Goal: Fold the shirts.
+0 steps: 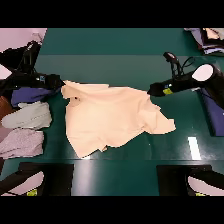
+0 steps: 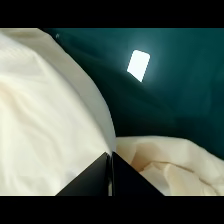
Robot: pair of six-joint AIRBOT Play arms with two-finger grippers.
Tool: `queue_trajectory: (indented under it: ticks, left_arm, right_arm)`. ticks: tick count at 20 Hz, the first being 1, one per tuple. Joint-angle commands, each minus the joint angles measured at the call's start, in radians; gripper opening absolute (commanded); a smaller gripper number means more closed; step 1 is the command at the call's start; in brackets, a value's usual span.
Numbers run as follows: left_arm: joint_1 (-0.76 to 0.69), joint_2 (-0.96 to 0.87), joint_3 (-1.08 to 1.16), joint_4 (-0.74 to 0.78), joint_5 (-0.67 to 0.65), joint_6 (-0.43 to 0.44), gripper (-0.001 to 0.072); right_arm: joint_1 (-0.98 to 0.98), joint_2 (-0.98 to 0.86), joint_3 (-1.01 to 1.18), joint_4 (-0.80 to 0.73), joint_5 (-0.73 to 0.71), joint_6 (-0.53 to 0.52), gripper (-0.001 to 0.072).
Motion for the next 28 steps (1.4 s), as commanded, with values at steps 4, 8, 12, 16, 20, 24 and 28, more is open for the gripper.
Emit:
queue_trajectory:
  ticks: [4, 8, 12, 16, 20, 24, 28]
  left_arm:
    - [0.000, 0.100, 0.288, -0.002, -0.076, 0.000, 0.0024]
    - [0.000, 0.228, 0.539, -0.010, -0.127, 0.000, 0.0024]
    - [0.000, 0.335, 0.659, -0.041, -0.143, -0.009, 0.0024]
    - [0.000, 0.363, 0.765, -0.161, -0.184, -0.052, 0.0023]
    - [0.000, 0.363, 0.855, -0.194, -0.188, -0.054, 0.0023]
    - [0.000, 0.254, 0.822, -0.045, -0.256, -0.087, 0.0023]
    - [0.000, 0.016, 0.626, -0.030, -0.325, -0.087, 0.0024]
  right_arm:
    - [-0.003, 0.120, 0.244, -0.049, 0.010, -0.059, 0.0013]
    - [-0.004, 0.275, 0.385, -0.148, 0.072, -0.058, 0.0013]
    - [-0.003, 0.411, 0.453, -0.181, 0.130, -0.058, 0.0013]
    - [-0.004, 0.501, 0.459, -0.191, 0.167, -0.047, 0.0012]
    - [-0.004, 0.497, 0.459, -0.251, 0.219, 0.018, 0.0012]
    - [-0.003, 0.309, 0.458, -0.266, 0.328, 0.045, 0.0012]
    - [-0.004, 0.006, 0.458, -0.267, 0.364, -0.016, 0.0012]
